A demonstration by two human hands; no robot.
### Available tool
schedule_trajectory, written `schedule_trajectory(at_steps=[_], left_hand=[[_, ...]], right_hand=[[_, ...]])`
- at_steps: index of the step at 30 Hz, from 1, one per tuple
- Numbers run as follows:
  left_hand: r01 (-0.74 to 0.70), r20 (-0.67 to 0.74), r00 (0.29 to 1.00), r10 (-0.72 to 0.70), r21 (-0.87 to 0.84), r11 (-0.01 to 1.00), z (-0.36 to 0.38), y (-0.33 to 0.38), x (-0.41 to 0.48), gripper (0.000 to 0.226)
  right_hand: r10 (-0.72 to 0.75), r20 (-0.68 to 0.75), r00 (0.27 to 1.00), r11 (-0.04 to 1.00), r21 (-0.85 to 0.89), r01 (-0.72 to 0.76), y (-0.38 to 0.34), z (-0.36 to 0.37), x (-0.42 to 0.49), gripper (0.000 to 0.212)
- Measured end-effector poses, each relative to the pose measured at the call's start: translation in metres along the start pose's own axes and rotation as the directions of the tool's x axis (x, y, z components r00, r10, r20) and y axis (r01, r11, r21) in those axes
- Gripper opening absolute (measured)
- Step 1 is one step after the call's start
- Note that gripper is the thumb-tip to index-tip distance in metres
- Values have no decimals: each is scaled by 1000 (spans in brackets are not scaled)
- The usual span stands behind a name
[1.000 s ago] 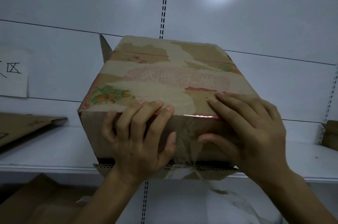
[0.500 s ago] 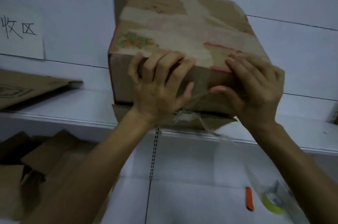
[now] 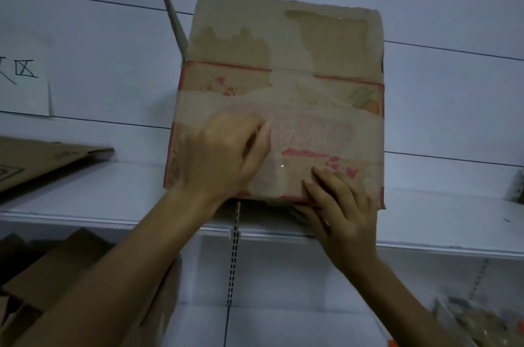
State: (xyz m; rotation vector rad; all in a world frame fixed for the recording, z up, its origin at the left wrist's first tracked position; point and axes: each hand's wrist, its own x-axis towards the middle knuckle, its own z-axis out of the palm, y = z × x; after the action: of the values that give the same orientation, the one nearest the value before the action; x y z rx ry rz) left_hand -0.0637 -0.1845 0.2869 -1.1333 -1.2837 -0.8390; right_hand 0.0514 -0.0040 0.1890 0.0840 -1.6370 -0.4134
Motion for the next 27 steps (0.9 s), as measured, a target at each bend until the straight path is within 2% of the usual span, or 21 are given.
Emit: schedule_trajectory(at_steps=[1, 3, 5, 7, 13, 16, 18, 20, 23, 24, 27], left_hand=[[64, 19, 998, -65, 42, 997, 2, -2, 10, 24], [170, 141, 972, -190, 147, 974, 15, -8, 17, 37], [169, 292, 926, -240, 248, 954, 31, -16, 11, 53], [152, 365, 894, -260, 298, 942, 42, -23, 7, 58], [180, 412, 866, -284, 272, 945, 43, -33, 62, 52], [188, 447, 843, -301, 279, 942, 44, -36, 88, 49], [187, 441, 846, -301, 283, 941, 46, -36, 90, 49], [188, 424, 857, -295, 276, 943, 50, -34, 82, 49], [202, 427, 854, -298, 256, 945, 59, -29, 69, 49], [196, 433, 852, -292, 255, 947, 63, -28, 64, 48], [190, 424, 864, -272, 226, 955, 68, -30, 50, 48]], right_hand=[[11, 9, 1000, 1000, -3, -11, -2, 2, -4, 33], [39, 16, 999, 999, -9, -39, -6, 3, -9, 33], [59, 6, 998, 998, -5, -59, -7, 4, -11, 31], [57, -30, 998, 998, 20, -56, -6, 4, -6, 27], [55, -160, 986, 998, 38, -50, 6, -4, 39, 25], [65, -166, 984, 998, 20, -63, 13, -12, 60, 24], [66, -103, 992, 998, 4, -66, 14, -17, 65, 25], [71, 24, 997, 997, -36, -70, 11, -22, 65, 35], [122, 283, 951, 985, -151, -82, 4, -20, 67, 77], [130, 346, 929, 982, -175, -72, 1, -16, 69, 85], [74, 463, 883, 990, -140, -9, -7, -2, 71, 80]])
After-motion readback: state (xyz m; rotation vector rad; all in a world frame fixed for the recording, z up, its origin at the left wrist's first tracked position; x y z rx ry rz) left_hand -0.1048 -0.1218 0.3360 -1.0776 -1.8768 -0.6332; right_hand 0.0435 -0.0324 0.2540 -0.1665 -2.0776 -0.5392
